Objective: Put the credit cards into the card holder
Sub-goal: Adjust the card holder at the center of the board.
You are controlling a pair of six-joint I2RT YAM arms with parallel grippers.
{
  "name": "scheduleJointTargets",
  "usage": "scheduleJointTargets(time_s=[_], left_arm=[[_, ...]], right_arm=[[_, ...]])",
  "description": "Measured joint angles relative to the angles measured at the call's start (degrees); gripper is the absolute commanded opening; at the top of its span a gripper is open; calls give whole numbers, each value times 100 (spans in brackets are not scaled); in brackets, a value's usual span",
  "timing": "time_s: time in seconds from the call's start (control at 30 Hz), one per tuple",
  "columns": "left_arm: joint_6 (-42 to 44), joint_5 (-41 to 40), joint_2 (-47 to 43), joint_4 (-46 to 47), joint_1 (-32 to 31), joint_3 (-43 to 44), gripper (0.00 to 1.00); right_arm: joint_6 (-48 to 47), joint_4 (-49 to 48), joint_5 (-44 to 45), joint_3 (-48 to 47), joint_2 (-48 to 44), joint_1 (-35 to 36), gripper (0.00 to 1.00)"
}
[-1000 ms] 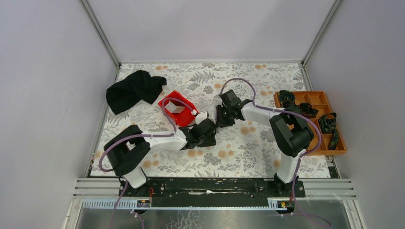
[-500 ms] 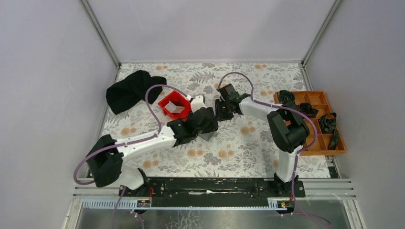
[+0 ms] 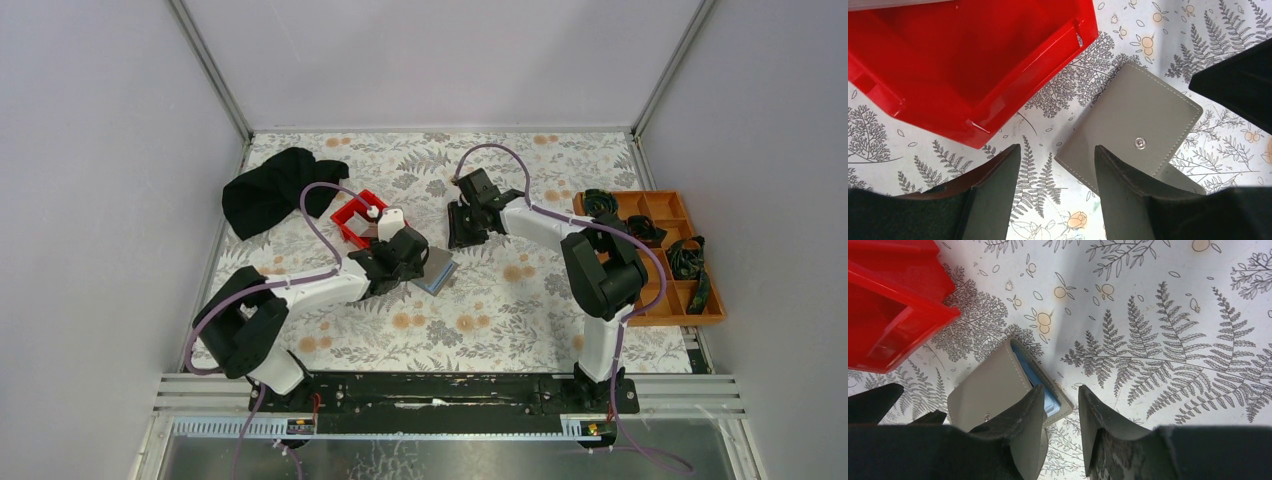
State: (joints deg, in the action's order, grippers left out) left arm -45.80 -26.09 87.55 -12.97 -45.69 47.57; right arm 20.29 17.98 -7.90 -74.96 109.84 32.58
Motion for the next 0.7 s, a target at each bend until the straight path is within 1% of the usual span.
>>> scheduleJointTargets(time_s=[0.3,0.7], left_arm=[[83,216,223,501,81,-111,63],[-2,579,481,837,81,-243,61]], right_arm=[[63,153,146,2,-98,0,42],[424,466,339,280,-1078,0,42]])
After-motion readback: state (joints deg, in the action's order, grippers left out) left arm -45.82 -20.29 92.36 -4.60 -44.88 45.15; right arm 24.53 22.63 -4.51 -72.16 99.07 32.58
